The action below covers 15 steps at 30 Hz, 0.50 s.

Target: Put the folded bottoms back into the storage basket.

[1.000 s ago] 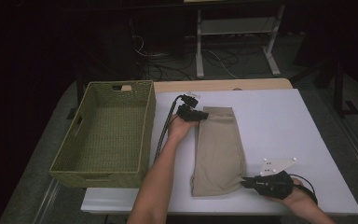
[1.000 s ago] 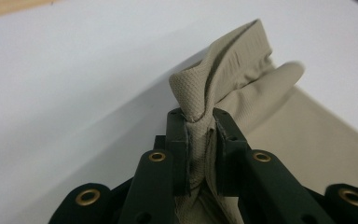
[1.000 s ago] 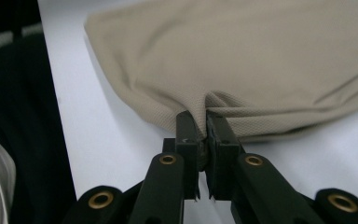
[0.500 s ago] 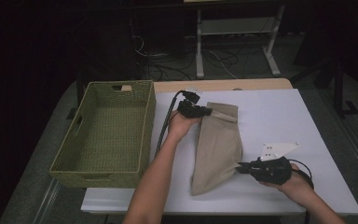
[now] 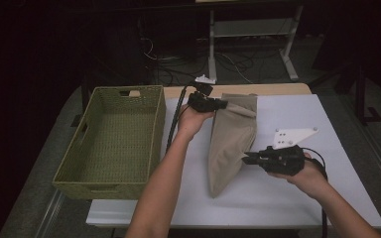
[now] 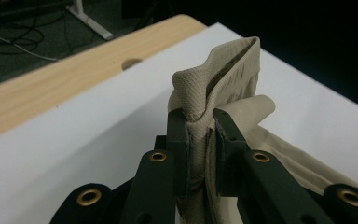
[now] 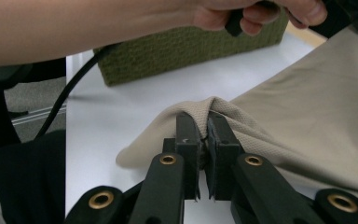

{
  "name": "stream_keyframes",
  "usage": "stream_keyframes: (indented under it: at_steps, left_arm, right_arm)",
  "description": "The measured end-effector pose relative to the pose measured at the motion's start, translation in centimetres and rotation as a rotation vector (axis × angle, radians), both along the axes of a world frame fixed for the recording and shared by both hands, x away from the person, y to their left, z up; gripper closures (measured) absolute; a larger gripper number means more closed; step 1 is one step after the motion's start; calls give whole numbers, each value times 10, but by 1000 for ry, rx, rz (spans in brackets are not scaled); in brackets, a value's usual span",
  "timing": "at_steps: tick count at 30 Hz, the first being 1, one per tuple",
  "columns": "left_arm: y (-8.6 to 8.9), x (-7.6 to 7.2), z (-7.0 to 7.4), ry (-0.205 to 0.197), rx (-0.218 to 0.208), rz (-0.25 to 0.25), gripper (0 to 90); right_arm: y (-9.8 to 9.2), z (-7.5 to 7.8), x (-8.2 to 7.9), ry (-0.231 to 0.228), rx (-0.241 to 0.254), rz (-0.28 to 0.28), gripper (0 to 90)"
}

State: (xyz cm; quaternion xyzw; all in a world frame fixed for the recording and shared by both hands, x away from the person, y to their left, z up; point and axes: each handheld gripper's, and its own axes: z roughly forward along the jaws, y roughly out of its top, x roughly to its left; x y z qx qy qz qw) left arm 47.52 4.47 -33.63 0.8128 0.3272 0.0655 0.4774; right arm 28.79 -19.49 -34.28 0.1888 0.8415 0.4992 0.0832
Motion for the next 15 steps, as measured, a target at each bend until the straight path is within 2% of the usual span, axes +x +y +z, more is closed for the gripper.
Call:
stream_keyframes:
  at_steps: [6, 15]
  left_arm:
    - [3, 2, 29, -4, 2, 22, 788]
    - [22, 0, 74, -8, -16, 64, 788]
  right_arm:
    - [4, 31, 12, -31, 22, 13, 840]
    - [15, 73, 27, -71, 55, 38, 840]
